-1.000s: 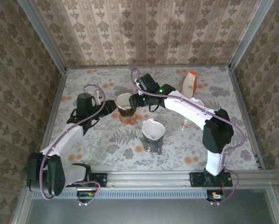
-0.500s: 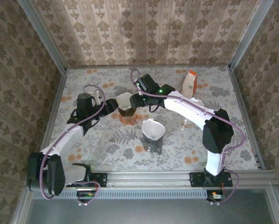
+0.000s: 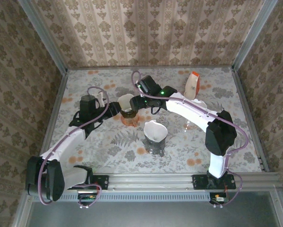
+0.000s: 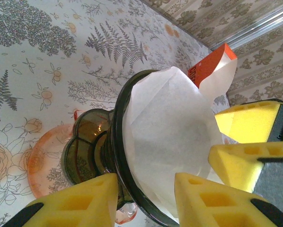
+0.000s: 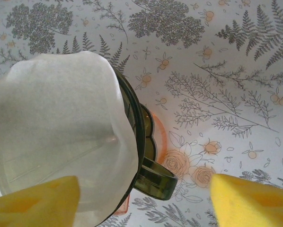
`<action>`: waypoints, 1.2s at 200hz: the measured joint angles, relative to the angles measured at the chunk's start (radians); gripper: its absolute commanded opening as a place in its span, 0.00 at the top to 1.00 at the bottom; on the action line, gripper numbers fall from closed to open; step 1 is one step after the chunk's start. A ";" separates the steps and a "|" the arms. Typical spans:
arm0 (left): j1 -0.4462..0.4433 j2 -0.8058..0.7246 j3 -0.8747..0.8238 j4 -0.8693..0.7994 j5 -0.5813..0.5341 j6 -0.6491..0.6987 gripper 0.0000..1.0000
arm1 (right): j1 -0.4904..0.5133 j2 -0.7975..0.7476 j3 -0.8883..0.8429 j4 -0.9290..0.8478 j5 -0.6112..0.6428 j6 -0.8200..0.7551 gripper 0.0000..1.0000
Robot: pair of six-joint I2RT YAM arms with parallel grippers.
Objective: Place the coffee filter in the dripper
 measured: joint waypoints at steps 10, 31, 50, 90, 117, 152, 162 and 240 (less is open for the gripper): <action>0.000 0.002 0.000 0.000 0.000 0.000 0.62 | 0.001 0.004 0.006 -0.005 0.000 0.003 0.15; 0.000 0.006 0.000 0.000 0.000 0.000 0.62 | 0.003 0.033 0.050 -0.020 -0.002 0.003 0.14; 0.000 0.012 0.000 0.000 0.000 0.000 0.63 | 0.007 0.063 0.098 -0.043 -0.002 0.003 0.14; 0.000 0.013 0.000 0.000 0.000 0.000 0.63 | 0.016 0.134 0.197 -0.114 -0.002 0.003 0.15; -0.002 0.013 0.000 0.000 0.000 0.000 0.63 | 0.016 0.172 0.239 -0.164 -0.002 0.003 0.15; -0.005 0.013 0.000 0.001 0.000 0.000 0.63 | 0.016 0.226 0.310 -0.222 -0.002 0.003 0.15; -0.006 0.013 0.000 0.001 0.000 0.000 0.63 | 0.016 0.241 0.330 -0.233 -0.001 0.003 0.15; -0.007 0.019 0.000 0.002 0.000 0.000 0.63 | 0.016 0.319 0.431 -0.311 0.007 0.001 0.16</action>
